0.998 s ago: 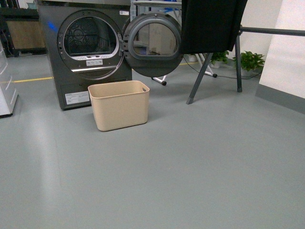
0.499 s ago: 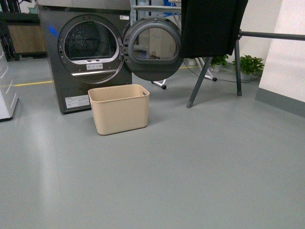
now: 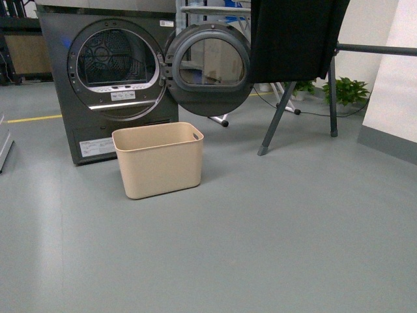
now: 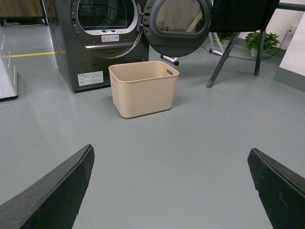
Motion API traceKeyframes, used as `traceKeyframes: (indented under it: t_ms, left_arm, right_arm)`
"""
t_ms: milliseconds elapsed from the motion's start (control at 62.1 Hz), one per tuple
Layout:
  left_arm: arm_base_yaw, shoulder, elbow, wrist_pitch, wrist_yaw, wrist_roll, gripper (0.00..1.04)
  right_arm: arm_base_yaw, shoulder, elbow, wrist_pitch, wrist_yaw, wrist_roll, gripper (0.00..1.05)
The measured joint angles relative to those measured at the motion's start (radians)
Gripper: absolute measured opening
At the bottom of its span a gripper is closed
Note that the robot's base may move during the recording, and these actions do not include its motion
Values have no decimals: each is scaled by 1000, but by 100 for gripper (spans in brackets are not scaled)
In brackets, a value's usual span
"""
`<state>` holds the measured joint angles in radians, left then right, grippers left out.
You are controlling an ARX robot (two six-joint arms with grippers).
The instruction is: Move hamper under clothes hanger
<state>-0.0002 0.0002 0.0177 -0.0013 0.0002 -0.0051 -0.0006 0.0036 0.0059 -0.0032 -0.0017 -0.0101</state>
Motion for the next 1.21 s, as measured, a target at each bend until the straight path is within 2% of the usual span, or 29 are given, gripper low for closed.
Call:
traceKeyframes:
  t_ms: [1207]
  left_arm:
    - [0, 0, 0, 0, 1, 0, 98]
  right_arm:
    - [0, 0, 0, -1, 0, 0, 97]
